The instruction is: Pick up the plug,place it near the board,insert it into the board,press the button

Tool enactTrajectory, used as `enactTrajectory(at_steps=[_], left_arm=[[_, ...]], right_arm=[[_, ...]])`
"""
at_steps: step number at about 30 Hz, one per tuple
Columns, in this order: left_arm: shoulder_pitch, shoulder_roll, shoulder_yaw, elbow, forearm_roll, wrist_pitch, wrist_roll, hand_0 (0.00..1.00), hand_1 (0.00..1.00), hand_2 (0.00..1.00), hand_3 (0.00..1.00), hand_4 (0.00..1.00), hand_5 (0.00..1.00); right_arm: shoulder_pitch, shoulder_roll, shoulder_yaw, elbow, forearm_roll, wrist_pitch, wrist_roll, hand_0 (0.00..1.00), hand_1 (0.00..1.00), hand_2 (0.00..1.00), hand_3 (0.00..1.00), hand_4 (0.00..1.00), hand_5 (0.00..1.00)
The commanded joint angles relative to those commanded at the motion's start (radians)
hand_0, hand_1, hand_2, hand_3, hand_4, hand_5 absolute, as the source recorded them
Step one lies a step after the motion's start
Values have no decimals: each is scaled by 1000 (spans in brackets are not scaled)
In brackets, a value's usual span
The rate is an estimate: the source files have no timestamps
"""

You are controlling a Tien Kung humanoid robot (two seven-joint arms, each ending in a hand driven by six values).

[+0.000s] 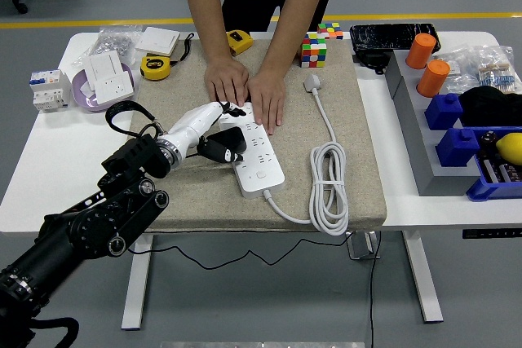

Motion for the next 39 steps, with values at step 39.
enactTrajectory(at_steps=[39], left_arm=[[4,2,-8,11,118,12,40,348,352,381,439,706,321]], right_arm=[[-3,-2,6,0,-7,0,0,961,901,847,859,998,956]])
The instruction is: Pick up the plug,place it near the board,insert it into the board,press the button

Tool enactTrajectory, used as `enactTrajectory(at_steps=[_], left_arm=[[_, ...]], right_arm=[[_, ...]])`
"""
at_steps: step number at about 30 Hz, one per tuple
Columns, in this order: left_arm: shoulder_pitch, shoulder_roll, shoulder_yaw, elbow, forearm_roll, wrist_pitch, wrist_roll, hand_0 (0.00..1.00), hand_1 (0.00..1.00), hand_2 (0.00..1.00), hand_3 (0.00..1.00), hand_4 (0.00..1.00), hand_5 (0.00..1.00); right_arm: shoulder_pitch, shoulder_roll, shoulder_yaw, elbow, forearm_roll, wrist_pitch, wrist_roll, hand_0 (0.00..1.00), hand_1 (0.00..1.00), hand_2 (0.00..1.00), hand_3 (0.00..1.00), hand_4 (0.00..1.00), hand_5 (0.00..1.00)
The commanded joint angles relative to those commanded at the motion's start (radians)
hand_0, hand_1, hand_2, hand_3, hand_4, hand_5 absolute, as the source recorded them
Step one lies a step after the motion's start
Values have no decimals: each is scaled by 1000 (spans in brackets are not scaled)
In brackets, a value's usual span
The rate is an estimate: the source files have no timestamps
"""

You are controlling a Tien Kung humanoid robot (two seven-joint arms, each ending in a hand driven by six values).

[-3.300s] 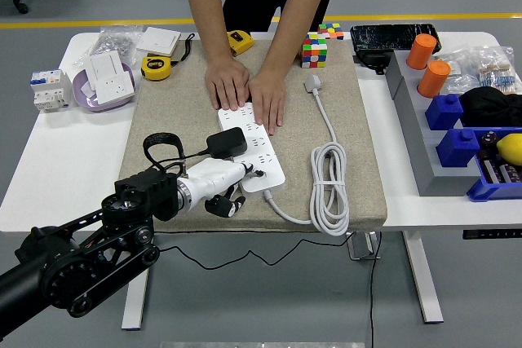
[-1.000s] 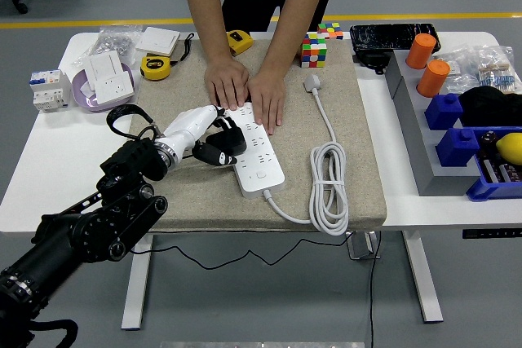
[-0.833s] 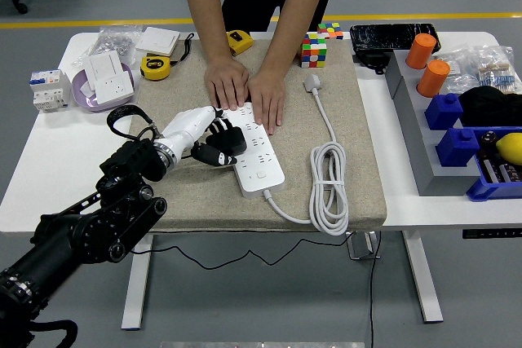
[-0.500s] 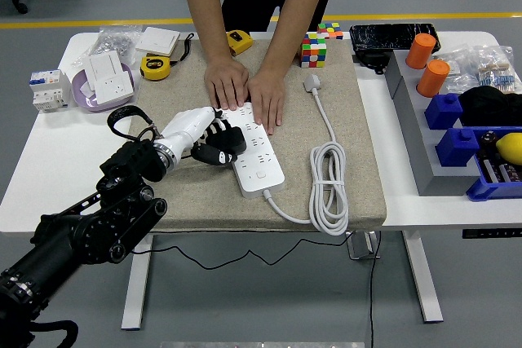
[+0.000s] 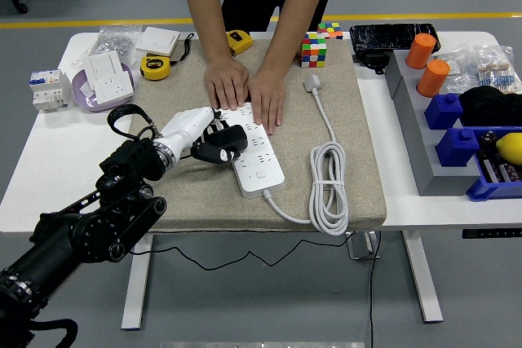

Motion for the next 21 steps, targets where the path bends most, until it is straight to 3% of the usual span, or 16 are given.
enactTrajectory(at_steps=[7,13,21], left_arm=[[6,4,-18,-27,-17,-1,-4,348,346,369,433,704,323],[24,4,-74,-57,-40,5,-15,347,344,366,431,696,332],[41,38,-160,-30,19,13,-20,351,348,370,435,695,333]], right_arm=[[2,2,0,0,3,-1,1,961,901,847,860,998,953],[1,4,7,0,1,-1,0,961,901,847,861,998,951],[-4,7,12,0,2,-1,1,962,901,847,860,998,951]])
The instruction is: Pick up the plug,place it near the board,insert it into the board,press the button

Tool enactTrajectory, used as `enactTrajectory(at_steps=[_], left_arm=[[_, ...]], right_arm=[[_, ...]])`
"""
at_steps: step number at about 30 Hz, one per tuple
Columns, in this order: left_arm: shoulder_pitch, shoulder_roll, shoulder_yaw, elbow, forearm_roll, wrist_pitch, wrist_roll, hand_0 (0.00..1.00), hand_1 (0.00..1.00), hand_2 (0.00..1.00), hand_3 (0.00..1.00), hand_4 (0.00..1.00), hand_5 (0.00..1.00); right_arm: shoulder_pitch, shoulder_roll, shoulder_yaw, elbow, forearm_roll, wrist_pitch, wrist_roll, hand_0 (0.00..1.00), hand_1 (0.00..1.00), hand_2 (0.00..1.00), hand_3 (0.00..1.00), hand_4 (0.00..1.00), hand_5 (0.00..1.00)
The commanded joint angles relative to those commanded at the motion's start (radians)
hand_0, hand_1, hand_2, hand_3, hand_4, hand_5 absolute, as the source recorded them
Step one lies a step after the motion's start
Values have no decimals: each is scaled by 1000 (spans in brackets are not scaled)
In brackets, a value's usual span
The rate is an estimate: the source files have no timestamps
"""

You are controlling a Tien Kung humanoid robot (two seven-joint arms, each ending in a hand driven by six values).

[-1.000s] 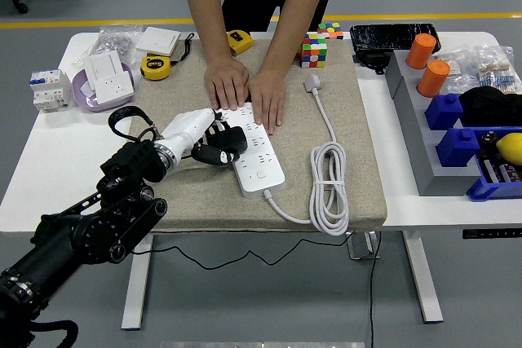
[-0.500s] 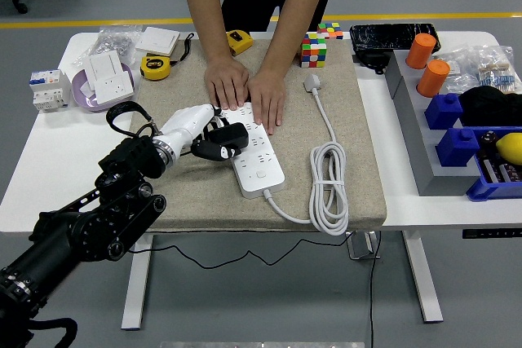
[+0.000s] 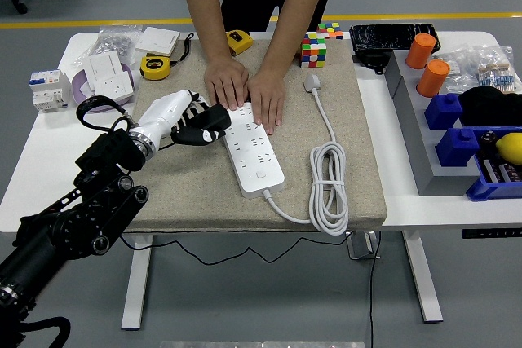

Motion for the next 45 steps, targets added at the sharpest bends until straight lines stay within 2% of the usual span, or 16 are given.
enactTrajectory(at_steps=[6,7,12,13,18,19,24,25,30,31,34,36,37,39,40,45], left_arm=[[8,30,-13,61,65,6,-10,361,367,393,455,688,331],[10,31,-13,65,73,7,-11,395,480,488,510,687,330],[24,32,5,68,90,0,-13,395,480,488,510,687,330],[26,32,8,66,92,-2,-14,443,570,540,534,706,314],[36,33,19,56,99,-22,-15,443,570,540,534,706,314],[37,33,19,55,102,-26,-15,620,727,632,593,888,271],[42,36,9,43,116,-49,-12,620,727,632,593,888,271],[43,37,8,40,115,-55,-10,864,936,869,818,998,351],[50,41,-8,12,95,-83,-7,864,936,869,818,998,351],[52,41,-12,6,88,-85,-8,998,998,998,965,998,658],[62,41,-32,-21,52,-81,-16,998,998,998,965,998,658],[86,33,-68,-68,-10,-46,-42,998,998,998,965,998,658],[100,26,-90,-93,-50,-25,-59,998,998,998,998,998,998],[125,8,-133,-136,-117,-2,-86,998,998,998,998,998,998],[150,-10,-166,-172,-162,5,-106,998,998,998,998,998,998],[248,-64,-271,-312,-370,-23,-120,998,998,998,971,998,998]], right_arm=[[-1,0,3,0,-1,0,-1,962,901,848,861,998,951],[-1,0,2,0,-1,0,-1,962,901,847,860,998,951],[-2,1,-5,0,9,-1,2,962,901,847,860,998,951],[-2,1,-6,0,10,-1,2,962,901,847,860,998,954],[-4,0,-3,0,6,1,2,962,901,847,860,998,954],[-5,0,-3,0,5,1,2,962,901,847,860,998,954],[-7,1,-2,0,1,3,1,962,901,847,860,998,954],[-8,2,-2,0,1,3,2,961,900,847,860,998,954],[-9,1,1,0,-2,4,1,961,900,847,860,998,954],[-9,1,1,0,-2,4,1,961,901,847,858,998,955],[-8,1,0,0,-1,4,2,961,901,847,858,998,955],[-7,2,0,0,0,4,3,961,901,847,858,998,955],[-6,2,0,0,0,4,3,961,901,847,858,998,956],[-6,2,2,0,-2,4,3,961,901,847,858,998,956],[-6,3,4,0,-4,4,3,961,901,847,858,998,956],[-9,6,16,0,-14,4,1,961,900,848,858,998,953]])
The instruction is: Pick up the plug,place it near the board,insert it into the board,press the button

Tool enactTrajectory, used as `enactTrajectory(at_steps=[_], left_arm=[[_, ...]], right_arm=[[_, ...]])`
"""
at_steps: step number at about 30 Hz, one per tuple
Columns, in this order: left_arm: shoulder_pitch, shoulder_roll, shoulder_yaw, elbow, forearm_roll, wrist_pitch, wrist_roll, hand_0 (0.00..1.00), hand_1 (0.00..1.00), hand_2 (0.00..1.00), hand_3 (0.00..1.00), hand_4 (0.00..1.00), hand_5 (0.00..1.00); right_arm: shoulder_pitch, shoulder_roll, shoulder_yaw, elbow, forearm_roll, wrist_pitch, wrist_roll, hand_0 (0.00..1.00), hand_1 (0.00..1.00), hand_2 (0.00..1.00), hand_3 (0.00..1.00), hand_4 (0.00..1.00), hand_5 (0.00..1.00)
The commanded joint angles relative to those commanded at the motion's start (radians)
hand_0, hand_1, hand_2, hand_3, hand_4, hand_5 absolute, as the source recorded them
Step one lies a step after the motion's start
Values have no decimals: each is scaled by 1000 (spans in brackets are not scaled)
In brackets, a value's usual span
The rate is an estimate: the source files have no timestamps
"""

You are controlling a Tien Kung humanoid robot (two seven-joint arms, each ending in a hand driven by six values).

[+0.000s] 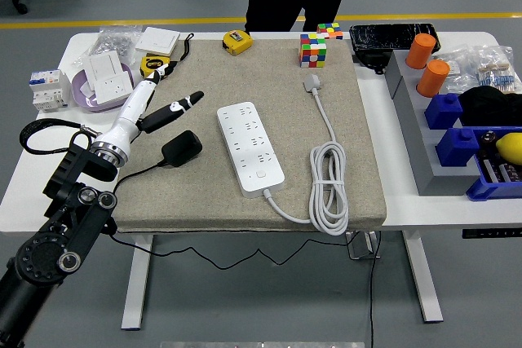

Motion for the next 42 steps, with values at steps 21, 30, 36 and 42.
enactTrajectory(at_steps=[21,30,36,42], left_arm=[[206,-14,-115,-164,-539,-73,46,914,930,889,876,998,998],[211,-14,-118,-167,-518,-75,49,898,883,847,857,998,998],[215,-14,-114,-168,-504,-73,50,898,879,844,856,998,998],[221,-14,-110,-170,-490,-73,51,897,871,845,855,998,998]], right_arm=[[-1,11,9,0,-3,-2,3,962,901,848,857,998,951],[-3,14,13,0,-11,-2,2,960,900,848,856,998,952],[-5,15,13,0,-16,-2,1,961,900,848,855,998,952],[-4,15,12,0,-17,-2,0,961,900,847,855,998,953]])
